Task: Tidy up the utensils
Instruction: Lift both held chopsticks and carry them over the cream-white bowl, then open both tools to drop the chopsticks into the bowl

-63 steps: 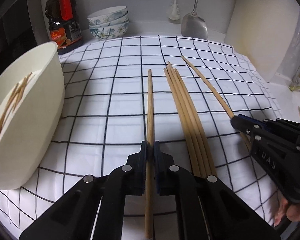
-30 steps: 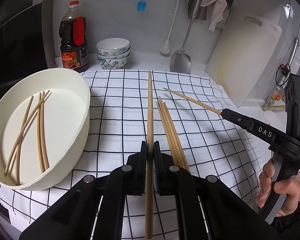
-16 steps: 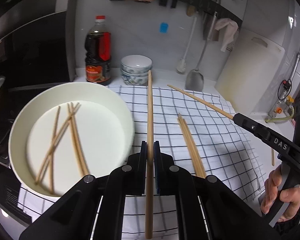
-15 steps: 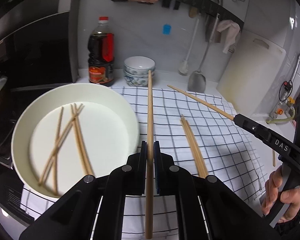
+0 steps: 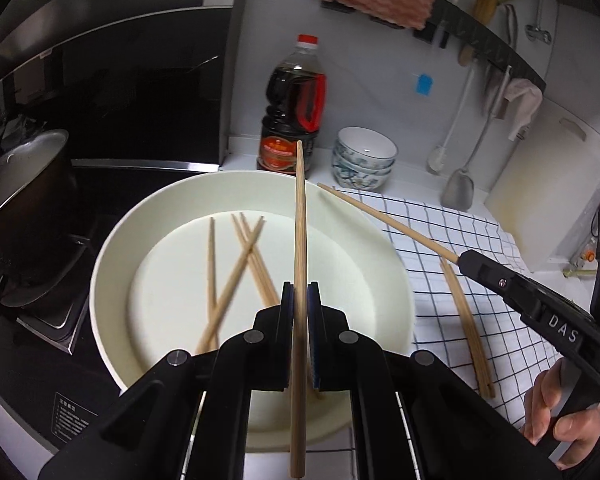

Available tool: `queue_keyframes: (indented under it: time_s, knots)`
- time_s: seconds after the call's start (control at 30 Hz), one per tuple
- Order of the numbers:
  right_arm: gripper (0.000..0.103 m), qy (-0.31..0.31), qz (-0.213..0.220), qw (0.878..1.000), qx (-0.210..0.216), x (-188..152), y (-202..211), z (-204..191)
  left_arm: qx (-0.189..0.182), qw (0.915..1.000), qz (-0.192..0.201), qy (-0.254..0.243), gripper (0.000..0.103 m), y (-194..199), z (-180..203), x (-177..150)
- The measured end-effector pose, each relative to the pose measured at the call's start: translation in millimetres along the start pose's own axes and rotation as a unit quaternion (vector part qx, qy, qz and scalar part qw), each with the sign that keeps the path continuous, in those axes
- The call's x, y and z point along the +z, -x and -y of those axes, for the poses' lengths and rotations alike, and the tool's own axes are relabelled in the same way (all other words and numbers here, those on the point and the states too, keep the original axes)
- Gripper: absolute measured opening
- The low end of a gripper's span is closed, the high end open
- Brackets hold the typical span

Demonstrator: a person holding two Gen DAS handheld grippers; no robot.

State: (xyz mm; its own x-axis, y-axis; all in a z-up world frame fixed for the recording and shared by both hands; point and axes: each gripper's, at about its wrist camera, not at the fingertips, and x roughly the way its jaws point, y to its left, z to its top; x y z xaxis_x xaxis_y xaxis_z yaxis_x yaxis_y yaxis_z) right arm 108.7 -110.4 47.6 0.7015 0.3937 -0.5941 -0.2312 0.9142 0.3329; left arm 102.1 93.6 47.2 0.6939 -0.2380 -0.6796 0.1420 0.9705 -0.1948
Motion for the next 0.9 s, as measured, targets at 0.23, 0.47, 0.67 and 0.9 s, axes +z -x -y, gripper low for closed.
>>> queue_keyframes:
  time_s: [0.23,0.47,0.67,0.9]
  knots:
    - [0.006,0.021,-0.036,0.999,-0.006,1.6,-45.3,-26.2,0.011,0.9995,-0.022,0.021,0.008,-19.8,-35.8,1.5]
    - [0.006,0.036,-0.056,0.997,-0.024,-1.1,-74.8,-39.2,0.02,0.9985,-0.039,0.032,0.008,-35.9,-52.1,-0.5]
    - [0.006,0.053,-0.078,0.995,-0.029,-3.8,-88.2,-48.1,0.02,0.9974,-0.06,0.035,0.008,-50.8,-54.5,-3.4]
    - [0.009,0.062,-0.119,0.99,-0.034,-12.1,-103.2,-51.7,0.024,0.995,-0.087,0.044,0.008,-63.4,-59.8,-8.3]
